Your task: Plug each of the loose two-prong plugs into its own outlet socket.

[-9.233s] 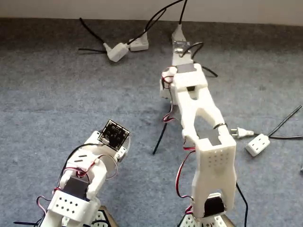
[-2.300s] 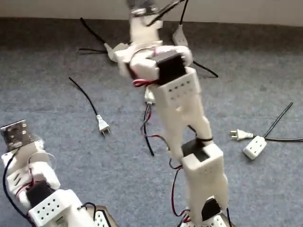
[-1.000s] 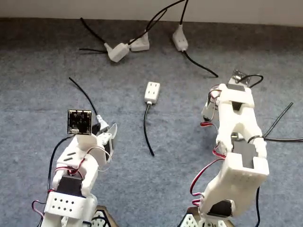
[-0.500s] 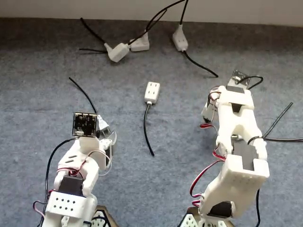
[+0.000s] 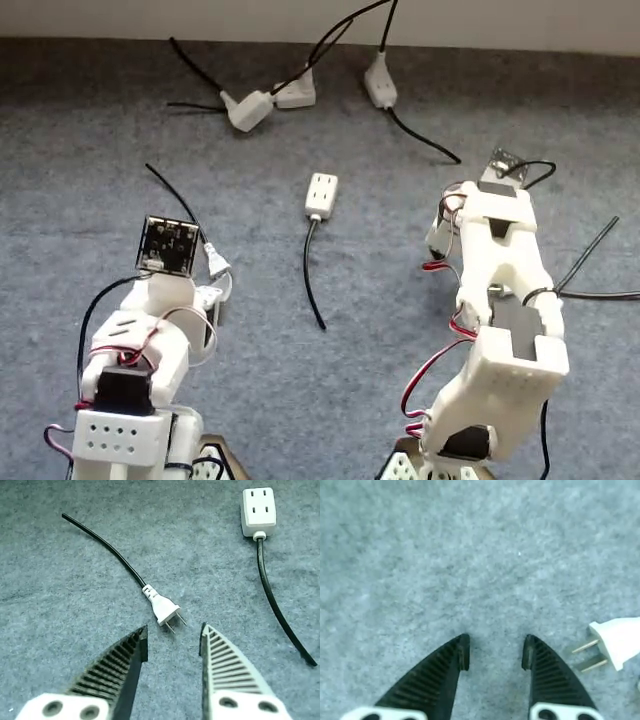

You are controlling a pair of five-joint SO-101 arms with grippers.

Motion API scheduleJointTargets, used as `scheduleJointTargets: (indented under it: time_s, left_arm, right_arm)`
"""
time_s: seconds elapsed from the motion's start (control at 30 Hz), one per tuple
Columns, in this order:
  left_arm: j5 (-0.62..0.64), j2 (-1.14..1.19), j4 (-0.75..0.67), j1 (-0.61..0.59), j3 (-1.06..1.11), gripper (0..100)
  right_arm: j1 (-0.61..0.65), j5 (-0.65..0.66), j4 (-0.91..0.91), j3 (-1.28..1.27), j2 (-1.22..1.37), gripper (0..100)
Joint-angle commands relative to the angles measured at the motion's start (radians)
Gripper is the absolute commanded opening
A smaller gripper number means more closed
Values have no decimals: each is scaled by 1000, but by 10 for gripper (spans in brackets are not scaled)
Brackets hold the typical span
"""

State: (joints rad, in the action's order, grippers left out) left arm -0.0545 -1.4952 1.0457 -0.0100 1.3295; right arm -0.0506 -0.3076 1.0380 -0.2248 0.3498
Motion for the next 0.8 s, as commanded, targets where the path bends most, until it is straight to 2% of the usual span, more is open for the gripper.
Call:
scheduleJointTargets:
  time_s: [0.0,0.17,0.37,0.57,0.77]
  left_arm:
    - [29,243,6,-10,-202,243]
    - [52,684,8,-7,-426,234]
    - [272,1063,3,-4,-619,236]
    - [414,1280,2,15,-723,238]
    - [480,1394,-100,16,-754,238]
  right_arm:
    - [4,-8,-16,5,13,175]
    - [4,-8,-16,7,15,175]
    - [5,-8,-21,7,15,175]
    - [8,-8,-22,7,15,175]
    - [8,-8,-22,7,16,175]
